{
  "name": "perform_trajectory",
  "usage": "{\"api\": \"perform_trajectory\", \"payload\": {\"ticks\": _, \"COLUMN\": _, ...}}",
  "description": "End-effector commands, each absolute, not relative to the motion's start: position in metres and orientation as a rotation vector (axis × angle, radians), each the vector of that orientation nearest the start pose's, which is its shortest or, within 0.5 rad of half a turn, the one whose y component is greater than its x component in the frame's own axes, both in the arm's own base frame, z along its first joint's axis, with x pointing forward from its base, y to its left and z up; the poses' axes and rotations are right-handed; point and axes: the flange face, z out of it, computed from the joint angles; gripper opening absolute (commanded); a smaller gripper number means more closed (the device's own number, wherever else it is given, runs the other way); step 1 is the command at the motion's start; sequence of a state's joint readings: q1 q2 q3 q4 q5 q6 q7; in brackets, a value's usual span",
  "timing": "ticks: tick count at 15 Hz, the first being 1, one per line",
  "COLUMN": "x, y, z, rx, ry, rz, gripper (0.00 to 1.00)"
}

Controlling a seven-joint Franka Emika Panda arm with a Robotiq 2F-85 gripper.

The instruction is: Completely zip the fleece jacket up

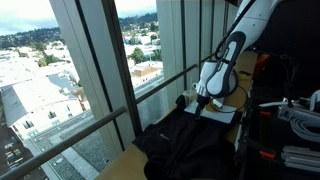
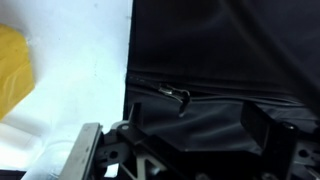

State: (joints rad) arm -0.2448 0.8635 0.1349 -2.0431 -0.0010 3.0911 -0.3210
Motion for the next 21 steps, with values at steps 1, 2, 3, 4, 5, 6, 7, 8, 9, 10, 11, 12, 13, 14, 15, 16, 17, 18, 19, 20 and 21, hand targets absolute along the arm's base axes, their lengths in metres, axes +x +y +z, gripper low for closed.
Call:
{"api": "perform_trajectory", "payload": {"ticks": 1, "x": 0.571, "y": -0.051, "z": 0.044, "rx": -3.057, "ry": -0.219, "rz": -0.338, "gripper": 1.0}}
{"api": "perform_trajectory", "payload": {"ticks": 2, "x": 0.571, "y": -0.05, "z": 0.044, "rx": -3.056, "ry": -0.218, "rz": -0.335, "gripper": 1.0}}
{"api": "perform_trajectory", "payload": {"ticks": 3, "x": 0.569, "y": -0.048, "z": 0.045, "rx": -3.055, "ry": -0.215, "rz": -0.334, "gripper": 1.0}}
{"api": "perform_trajectory", "payload": {"ticks": 4, "x": 0.569, "y": -0.046, "z": 0.046, "rx": -3.055, "ry": -0.214, "rz": -0.333, "gripper": 1.0}}
{"api": "perform_trajectory", "payload": {"ticks": 5, "x": 0.569, "y": -0.045, "z": 0.046, "rx": -3.055, "ry": -0.214, "rz": -0.336, "gripper": 1.0}}
{"api": "perform_trajectory", "payload": {"ticks": 6, "x": 0.568, "y": -0.044, "z": 0.047, "rx": -3.055, "ry": -0.212, "rz": -0.335, "gripper": 1.0}}
{"api": "perform_trajectory", "payload": {"ticks": 7, "x": 0.568, "y": -0.043, "z": 0.047, "rx": -3.055, "ry": -0.21, "rz": -0.334, "gripper": 1.0}}
{"api": "perform_trajectory", "payload": {"ticks": 8, "x": 0.568, "y": -0.043, "z": 0.047, "rx": -3.055, "ry": -0.206, "rz": -0.331, "gripper": 1.0}}
{"api": "perform_trajectory", "payload": {"ticks": 9, "x": 0.566, "y": -0.042, "z": 0.049, "rx": -3.057, "ry": -0.201, "rz": -0.326, "gripper": 1.0}}
{"api": "perform_trajectory", "payload": {"ticks": 10, "x": 0.565, "y": -0.042, "z": 0.051, "rx": -3.059, "ry": -0.195, "rz": -0.325, "gripper": 1.0}}
{"api": "perform_trajectory", "payload": {"ticks": 11, "x": 0.562, "y": -0.043, "z": 0.053, "rx": -3.062, "ry": -0.19, "rz": -0.32, "gripper": 1.0}}
{"api": "perform_trajectory", "payload": {"ticks": 12, "x": 0.561, "y": -0.043, "z": 0.055, "rx": -3.061, "ry": -0.185, "rz": -0.319, "gripper": 1.0}}
{"api": "perform_trajectory", "payload": {"ticks": 13, "x": 0.559, "y": -0.043, "z": 0.056, "rx": -3.062, "ry": -0.182, "rz": -0.317, "gripper": 1.0}}
{"api": "perform_trajectory", "payload": {"ticks": 14, "x": 0.558, "y": -0.043, "z": 0.057, "rx": -3.062, "ry": -0.18, "rz": -0.312, "gripper": 1.0}}
{"api": "perform_trajectory", "payload": {"ticks": 15, "x": 0.556, "y": -0.042, "z": 0.058, "rx": -3.063, "ry": -0.18, "rz": -0.308, "gripper": 1.0}}
{"api": "perform_trajectory", "payload": {"ticks": 16, "x": 0.552, "y": -0.041, "z": 0.058, "rx": -3.063, "ry": -0.182, "rz": -0.304, "gripper": 1.0}}
{"api": "perform_trajectory", "payload": {"ticks": 17, "x": 0.55, "y": -0.042, "z": 0.058, "rx": -3.065, "ry": -0.183, "rz": -0.302, "gripper": 1.0}}
{"api": "perform_trajectory", "payload": {"ticks": 18, "x": 0.549, "y": -0.044, "z": 0.056, "rx": -3.067, "ry": -0.18, "rz": -0.295, "gripper": 1.0}}
{"api": "perform_trajectory", "payload": {"ticks": 19, "x": 0.549, "y": -0.046, "z": 0.055, "rx": -3.069, "ry": -0.177, "rz": -0.292, "gripper": 1.0}}
{"api": "perform_trajectory", "payload": {"ticks": 20, "x": 0.548, "y": -0.047, "z": 0.054, "rx": -3.07, "ry": -0.175, "rz": -0.29, "gripper": 1.0}}
{"api": "perform_trajectory", "payload": {"ticks": 21, "x": 0.549, "y": -0.049, "z": 0.053, "rx": -3.07, "ry": -0.172, "rz": -0.289, "gripper": 1.0}}
